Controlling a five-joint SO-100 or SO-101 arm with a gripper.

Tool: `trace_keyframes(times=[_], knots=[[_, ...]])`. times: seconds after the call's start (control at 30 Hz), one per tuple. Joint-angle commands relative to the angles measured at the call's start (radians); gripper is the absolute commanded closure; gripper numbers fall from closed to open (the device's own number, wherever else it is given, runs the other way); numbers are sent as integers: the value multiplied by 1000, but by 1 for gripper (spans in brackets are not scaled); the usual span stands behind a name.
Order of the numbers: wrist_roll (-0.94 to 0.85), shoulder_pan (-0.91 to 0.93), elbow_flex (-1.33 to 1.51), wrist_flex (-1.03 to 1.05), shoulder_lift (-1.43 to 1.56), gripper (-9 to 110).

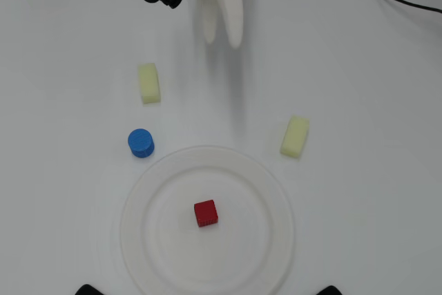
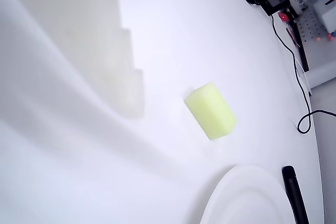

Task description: Grasp a red block and put it in the dish.

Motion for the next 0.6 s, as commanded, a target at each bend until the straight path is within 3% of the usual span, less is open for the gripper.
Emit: trace_keyframes(times=[0.0,0.13,0.33,0.57], knots=[[17,28,130,58,218,60],[78,61,259,137,397,62],[166,38,379,166,411,65],[249,-46,422,222,413,97]])
